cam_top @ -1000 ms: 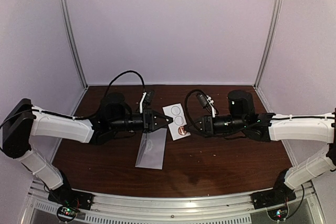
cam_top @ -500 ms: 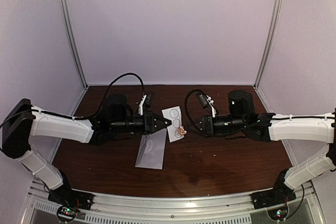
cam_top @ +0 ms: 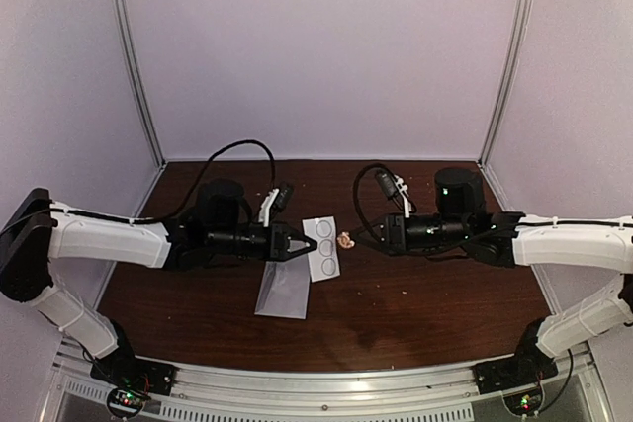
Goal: Place the letter into the envelope and seal it
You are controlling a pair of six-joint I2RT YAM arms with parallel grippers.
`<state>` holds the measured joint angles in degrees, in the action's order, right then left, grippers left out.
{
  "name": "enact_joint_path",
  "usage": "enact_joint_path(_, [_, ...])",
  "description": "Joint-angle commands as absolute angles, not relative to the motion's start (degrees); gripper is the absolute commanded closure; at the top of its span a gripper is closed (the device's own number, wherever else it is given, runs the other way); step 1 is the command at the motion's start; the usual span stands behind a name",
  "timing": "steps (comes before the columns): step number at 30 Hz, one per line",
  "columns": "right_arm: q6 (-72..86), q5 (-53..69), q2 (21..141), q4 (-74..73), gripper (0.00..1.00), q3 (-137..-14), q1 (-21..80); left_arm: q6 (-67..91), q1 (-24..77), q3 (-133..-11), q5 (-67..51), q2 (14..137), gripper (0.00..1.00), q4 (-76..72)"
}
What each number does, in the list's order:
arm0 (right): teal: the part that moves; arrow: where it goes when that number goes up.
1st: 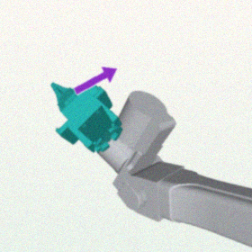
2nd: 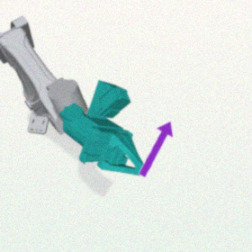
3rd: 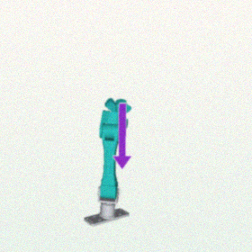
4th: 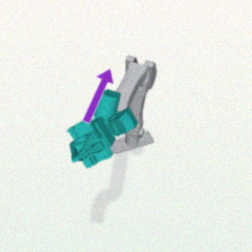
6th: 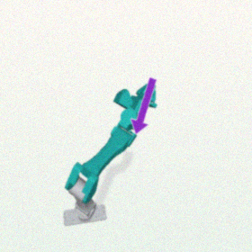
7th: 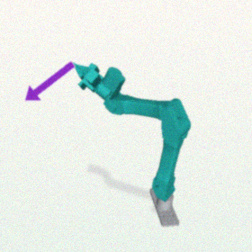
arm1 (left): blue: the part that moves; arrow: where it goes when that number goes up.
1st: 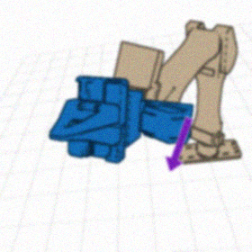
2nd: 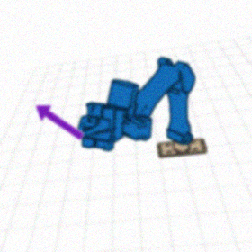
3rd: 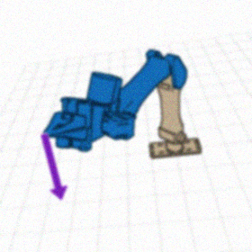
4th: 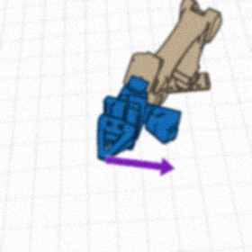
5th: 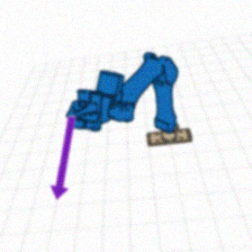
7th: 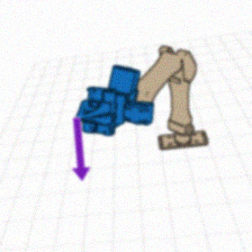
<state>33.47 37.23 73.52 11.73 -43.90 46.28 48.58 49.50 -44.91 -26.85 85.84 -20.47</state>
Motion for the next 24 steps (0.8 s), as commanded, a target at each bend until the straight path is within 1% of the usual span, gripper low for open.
enact_joint_path(1, [32.7,33.88,70.58,11.78,1.0,-43.63,46.49,39.68,52.73,-45.82,-29.59,84.66,1.0,-12.93])
enact_joint_path(5, [33.45,33.78,69.81,12.84,1.0,-42.67,46.45,39.63,56.67,-45.63,-30.36,87.23,1.0,-13.9])
enact_joint_path(11, [33.53,33.28,69.74,12.51,1.0,-42.06,46.48,42.88,61.16,-48.4,-30.82,95.52,1.0,-18.31])
enact_joint_path(19, [33.91,32.06,69.35,12.72,1.0,-40.86,46.49,42.86,62.39,-53.36,-28.27,103.88,1.0,-12.69])
enact_joint_path(20, [33.97,31.96,69.3,12.74,1.0,-40.67,46.49,42.61,62.38,-53.49,-27.86,103.88,0.98,-12.09])
enact_joint_path(23, [34.11,30.97,69.09,12.9,1.0,-40.19,46.49,41.37,62.41,-54.23,-25.45,103.07,0.85,-9.48])
enact_joint_path(24, [34.11,30.42,68.96,12.98,1.0,-40.01,46.48,40.65,62.47,-54.37,-24.46,102.46,0.78,-8.49])
